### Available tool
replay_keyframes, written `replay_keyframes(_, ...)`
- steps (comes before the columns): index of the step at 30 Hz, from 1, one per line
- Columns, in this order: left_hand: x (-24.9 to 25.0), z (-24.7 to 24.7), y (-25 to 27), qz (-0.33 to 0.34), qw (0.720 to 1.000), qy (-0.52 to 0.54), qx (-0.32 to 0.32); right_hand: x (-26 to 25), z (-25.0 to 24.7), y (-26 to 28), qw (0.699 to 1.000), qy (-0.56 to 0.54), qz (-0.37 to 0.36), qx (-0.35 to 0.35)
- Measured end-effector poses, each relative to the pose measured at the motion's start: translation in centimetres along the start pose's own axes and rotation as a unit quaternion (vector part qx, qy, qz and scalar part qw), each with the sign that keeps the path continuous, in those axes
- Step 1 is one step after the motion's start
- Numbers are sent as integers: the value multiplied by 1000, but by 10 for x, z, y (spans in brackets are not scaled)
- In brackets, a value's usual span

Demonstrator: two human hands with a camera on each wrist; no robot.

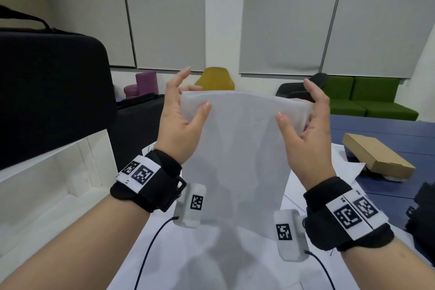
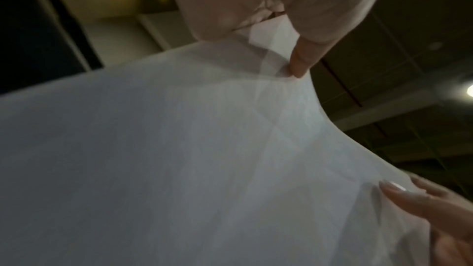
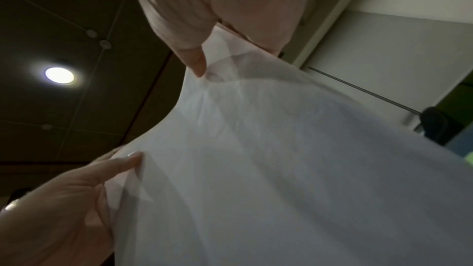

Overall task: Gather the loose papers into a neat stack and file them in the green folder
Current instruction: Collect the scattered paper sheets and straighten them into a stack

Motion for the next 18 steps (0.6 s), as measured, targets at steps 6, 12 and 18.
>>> replay_keyframes(6,5,-3,-5,46,997,-57,-14,5,-3,-3,995,77,-34,-48)
replay_keyframes(12,4,-6,-7,17,999,-48,13,5,-4,-4,998,56,0,-37)
replay_keyframes(18,-28,-15,7,-221,957,143,-121,29,-10,10,959,-122,230,-111)
Point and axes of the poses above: each hand's wrist, its own y-axis away from the middle knuckle, its own z-axis out of the palm, x = y × z, the point moved 2 cm from there along -y, towards the middle knuckle, and after that the axes turned 6 degrees about -z, right-handed, at the moved point
